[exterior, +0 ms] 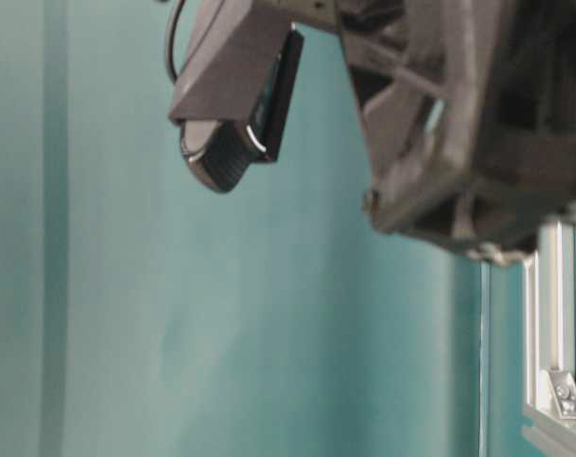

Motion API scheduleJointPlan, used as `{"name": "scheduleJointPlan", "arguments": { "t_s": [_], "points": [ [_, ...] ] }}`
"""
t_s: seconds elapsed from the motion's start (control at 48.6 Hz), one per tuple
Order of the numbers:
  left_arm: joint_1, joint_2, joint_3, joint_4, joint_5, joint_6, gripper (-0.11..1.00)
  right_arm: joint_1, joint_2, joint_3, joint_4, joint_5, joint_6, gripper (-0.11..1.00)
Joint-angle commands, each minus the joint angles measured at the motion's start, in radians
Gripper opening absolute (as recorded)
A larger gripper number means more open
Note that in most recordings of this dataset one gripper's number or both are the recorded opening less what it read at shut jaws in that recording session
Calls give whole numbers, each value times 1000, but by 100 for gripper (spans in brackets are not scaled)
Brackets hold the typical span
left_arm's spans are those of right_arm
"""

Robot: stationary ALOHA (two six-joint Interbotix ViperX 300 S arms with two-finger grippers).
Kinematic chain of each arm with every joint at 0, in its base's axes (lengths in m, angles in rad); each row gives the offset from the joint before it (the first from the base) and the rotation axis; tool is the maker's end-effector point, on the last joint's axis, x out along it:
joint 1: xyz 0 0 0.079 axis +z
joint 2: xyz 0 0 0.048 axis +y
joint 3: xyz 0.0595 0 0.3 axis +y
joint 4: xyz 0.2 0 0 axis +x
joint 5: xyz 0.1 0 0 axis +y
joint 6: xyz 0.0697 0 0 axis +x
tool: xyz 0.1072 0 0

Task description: Move the cable alternately left and right between 8 closely spaced pins so it hooks onto each one.

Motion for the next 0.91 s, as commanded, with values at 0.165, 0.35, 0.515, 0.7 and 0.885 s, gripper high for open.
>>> {"name": "scheduleJointPlan", "arguments": {
  "t_s": [0.165,0.35,0.515,0.7,0.885],
  "points": [
    [-3,8,-12,3,-3,-2,64,6,-6,-44,-11,5,2,15],
    [-3,8,-14,3,-2,-2,64,-6,25,-86,-34,5,0,15],
    [-3,8,-17,3,6,-2,64,-21,52,-126,-57,-2,-6,15],
    [-3,8,-17,3,6,-2,64,-44,84,-175,-63,-9,-20,15],
    [-3,8,-15,2,6,-2,64,-49,107,-209,-63,-11,-31,15]
  ]
}}
